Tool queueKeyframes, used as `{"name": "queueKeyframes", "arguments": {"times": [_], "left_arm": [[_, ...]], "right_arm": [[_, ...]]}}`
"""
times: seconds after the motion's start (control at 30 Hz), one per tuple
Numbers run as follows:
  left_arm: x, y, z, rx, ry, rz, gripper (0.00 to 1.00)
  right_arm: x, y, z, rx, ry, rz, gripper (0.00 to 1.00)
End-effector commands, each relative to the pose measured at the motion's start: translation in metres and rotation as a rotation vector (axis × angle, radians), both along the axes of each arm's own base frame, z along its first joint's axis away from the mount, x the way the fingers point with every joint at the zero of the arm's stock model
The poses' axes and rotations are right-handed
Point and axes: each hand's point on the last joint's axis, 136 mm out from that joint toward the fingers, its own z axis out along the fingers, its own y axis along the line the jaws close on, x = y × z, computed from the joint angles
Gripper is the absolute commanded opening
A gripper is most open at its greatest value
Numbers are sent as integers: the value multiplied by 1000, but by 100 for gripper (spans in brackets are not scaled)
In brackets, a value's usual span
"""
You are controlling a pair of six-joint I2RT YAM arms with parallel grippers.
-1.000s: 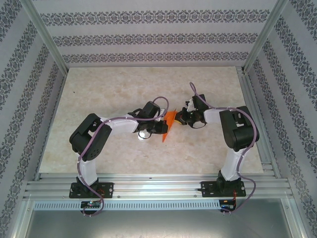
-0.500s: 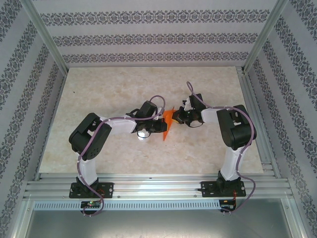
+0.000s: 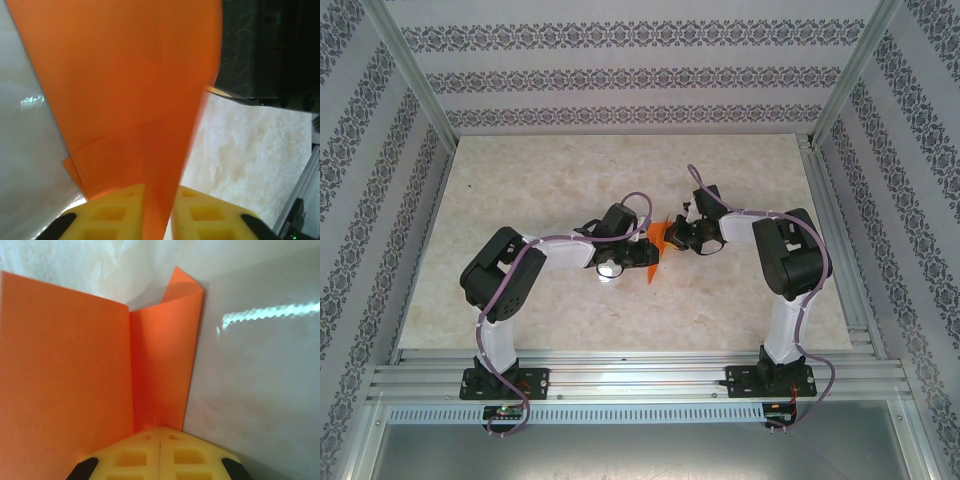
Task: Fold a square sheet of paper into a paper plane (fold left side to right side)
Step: Fold the wing for the fifth time at the center of the table.
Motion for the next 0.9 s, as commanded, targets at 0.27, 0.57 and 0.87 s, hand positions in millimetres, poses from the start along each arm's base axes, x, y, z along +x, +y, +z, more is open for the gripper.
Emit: {"name": "queueKeyframes", "arguments": {"times": [0.27, 0.57, 0.87], "left_arm": [[23, 6, 29, 64, -100, -31, 41], [27, 9, 24, 126, -100, -43, 48], [23, 4, 47, 66, -151, -78, 56]], "right_arm": [[-9, -8, -22, -111, 42, 20, 0], [-9, -7, -22, -106, 42, 19, 0], [-11, -8, -24, -110, 48, 19, 0]]}}
